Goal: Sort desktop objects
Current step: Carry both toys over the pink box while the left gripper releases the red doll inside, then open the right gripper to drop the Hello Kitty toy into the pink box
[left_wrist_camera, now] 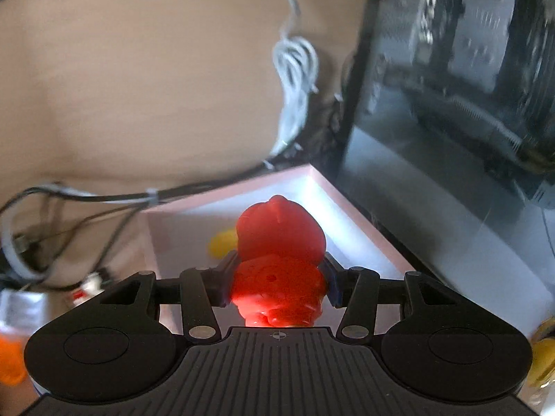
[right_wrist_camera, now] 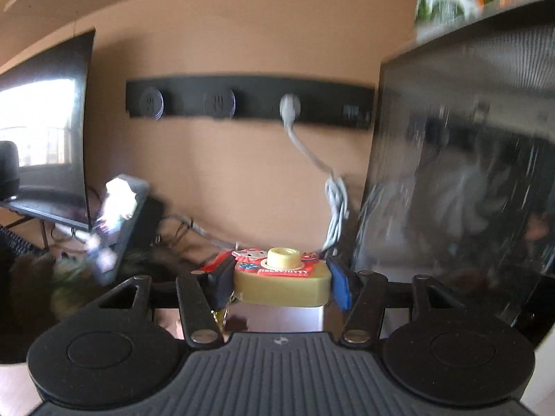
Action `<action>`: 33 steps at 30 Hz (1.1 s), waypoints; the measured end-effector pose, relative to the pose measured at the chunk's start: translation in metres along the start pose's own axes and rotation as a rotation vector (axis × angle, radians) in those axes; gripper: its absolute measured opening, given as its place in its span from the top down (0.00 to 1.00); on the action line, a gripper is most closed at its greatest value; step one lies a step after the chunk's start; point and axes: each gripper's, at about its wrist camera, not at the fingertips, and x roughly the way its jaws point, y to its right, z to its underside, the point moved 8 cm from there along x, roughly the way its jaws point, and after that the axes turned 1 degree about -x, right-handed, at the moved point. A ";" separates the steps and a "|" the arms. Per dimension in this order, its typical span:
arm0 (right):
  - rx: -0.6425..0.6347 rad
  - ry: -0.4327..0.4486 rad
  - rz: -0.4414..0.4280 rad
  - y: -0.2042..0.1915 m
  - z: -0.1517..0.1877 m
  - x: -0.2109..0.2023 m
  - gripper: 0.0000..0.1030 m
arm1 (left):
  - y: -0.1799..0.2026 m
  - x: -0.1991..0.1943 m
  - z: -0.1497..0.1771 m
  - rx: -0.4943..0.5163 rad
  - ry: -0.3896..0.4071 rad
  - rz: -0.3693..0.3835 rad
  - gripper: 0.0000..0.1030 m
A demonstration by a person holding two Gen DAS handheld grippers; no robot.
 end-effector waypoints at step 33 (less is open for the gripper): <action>0.059 -0.138 0.010 -0.054 0.014 0.219 0.33 | -0.165 -0.323 0.257 -0.808 0.082 -0.700 0.00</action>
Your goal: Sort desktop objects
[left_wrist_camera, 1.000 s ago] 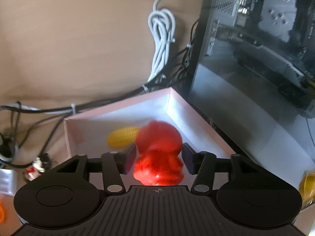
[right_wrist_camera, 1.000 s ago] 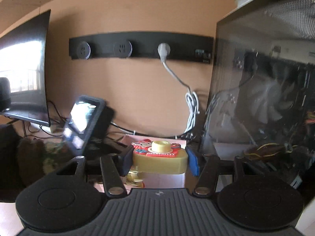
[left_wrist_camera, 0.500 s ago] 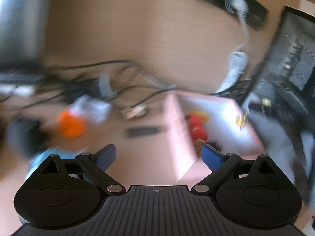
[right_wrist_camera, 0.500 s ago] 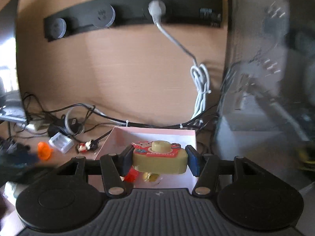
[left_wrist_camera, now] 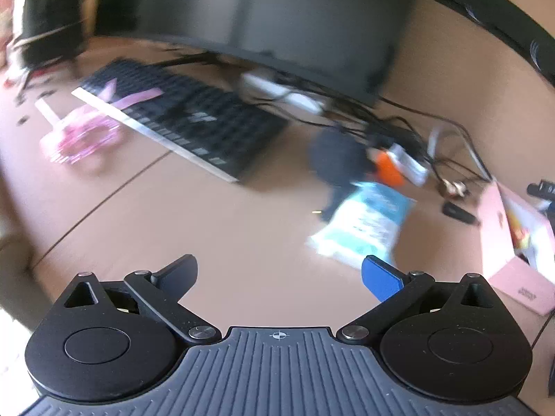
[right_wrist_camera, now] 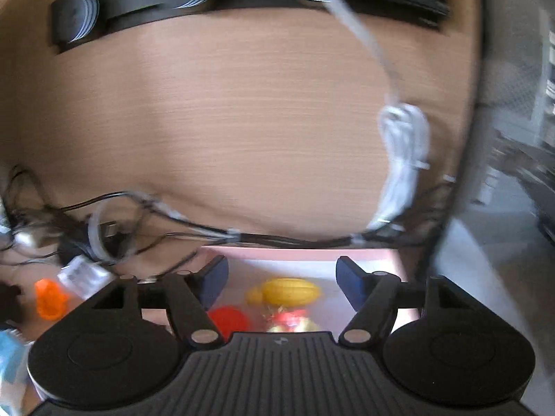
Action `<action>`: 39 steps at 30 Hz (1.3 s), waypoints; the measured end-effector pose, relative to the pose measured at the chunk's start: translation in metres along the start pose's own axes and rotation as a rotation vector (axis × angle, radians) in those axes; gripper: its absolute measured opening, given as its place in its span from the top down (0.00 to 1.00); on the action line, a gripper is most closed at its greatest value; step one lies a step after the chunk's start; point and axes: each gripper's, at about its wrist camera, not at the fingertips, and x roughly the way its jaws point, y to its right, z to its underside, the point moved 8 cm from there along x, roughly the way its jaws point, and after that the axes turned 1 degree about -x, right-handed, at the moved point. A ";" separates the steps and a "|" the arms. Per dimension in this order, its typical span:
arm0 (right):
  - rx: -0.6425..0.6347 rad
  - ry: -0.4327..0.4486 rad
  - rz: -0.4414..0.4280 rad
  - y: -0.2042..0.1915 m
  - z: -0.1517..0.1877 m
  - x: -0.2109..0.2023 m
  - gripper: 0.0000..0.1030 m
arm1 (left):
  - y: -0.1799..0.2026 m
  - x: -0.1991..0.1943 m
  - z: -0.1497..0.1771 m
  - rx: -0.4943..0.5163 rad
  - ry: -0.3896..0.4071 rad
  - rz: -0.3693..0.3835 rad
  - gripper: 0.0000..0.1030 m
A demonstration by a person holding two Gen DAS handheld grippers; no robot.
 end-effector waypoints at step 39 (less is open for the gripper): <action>-0.243 -0.153 -0.442 -0.192 0.058 -0.036 0.24 | 0.034 0.016 0.049 0.271 -0.132 0.310 0.00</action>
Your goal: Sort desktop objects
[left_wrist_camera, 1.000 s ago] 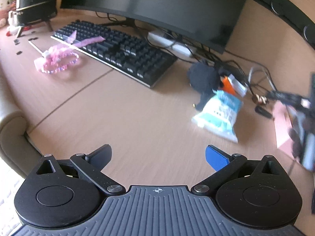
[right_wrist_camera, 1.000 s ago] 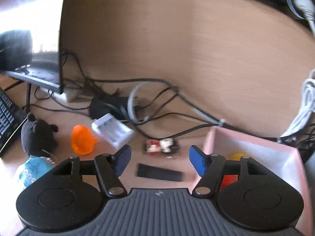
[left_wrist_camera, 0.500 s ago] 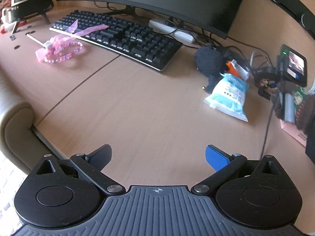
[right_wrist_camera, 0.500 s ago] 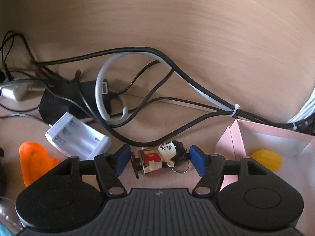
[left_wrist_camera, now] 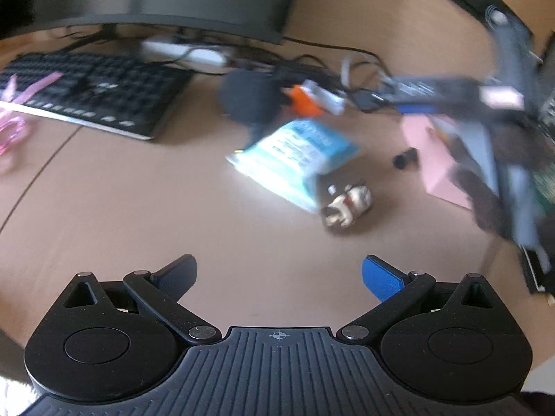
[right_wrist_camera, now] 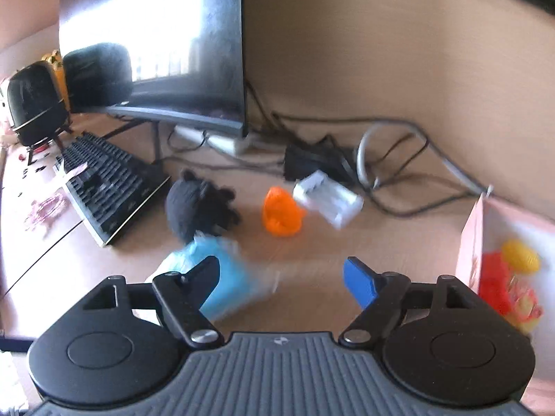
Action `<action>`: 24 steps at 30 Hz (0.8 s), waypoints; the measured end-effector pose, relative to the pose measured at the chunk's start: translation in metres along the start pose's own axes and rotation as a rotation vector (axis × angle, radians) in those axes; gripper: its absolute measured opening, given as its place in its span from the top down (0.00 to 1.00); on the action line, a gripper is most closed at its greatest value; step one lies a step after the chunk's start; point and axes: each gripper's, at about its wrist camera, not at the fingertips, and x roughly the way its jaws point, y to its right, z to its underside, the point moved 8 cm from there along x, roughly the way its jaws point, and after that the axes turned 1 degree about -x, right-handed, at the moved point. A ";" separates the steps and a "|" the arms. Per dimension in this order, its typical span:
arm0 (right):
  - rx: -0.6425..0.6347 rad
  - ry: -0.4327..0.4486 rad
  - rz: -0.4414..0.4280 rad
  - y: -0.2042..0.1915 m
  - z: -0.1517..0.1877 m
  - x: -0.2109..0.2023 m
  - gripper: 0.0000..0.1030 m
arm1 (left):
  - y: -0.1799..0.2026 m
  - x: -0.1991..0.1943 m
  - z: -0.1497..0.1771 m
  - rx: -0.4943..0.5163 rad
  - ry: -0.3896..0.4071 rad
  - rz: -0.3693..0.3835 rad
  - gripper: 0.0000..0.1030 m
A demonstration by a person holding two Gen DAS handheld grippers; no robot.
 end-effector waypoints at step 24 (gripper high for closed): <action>0.041 -0.086 -0.006 -0.002 -0.015 0.075 0.57 | -0.036 -0.021 0.011 -0.093 0.000 -0.118 0.00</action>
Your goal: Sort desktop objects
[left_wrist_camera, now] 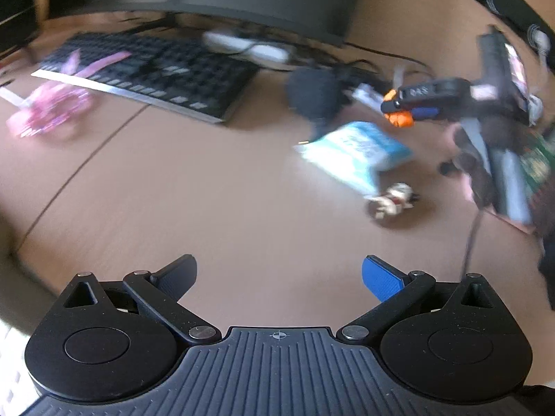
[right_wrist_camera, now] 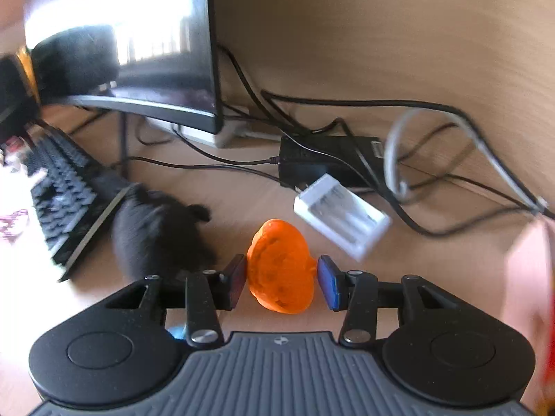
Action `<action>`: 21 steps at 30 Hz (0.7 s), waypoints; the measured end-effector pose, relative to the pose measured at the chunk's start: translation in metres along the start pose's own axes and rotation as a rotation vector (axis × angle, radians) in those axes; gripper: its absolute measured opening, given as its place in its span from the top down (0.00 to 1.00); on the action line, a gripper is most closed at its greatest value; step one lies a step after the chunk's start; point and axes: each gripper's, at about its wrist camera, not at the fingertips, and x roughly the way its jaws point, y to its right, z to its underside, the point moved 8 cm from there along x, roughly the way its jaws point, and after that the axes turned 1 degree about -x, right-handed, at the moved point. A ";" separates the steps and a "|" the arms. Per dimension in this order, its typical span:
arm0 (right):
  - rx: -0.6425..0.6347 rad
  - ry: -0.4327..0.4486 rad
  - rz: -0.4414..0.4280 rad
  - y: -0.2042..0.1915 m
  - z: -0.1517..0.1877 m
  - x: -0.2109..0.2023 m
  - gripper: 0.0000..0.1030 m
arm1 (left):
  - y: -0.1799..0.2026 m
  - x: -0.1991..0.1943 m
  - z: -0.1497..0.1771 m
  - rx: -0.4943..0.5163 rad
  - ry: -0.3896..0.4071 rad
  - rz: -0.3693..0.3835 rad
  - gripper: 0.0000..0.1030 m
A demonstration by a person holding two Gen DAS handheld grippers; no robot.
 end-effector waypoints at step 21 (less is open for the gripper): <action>0.111 -0.008 0.382 0.111 0.176 -0.201 0.24 | 0.136 0.083 -0.012 0.223 -0.057 0.179 0.00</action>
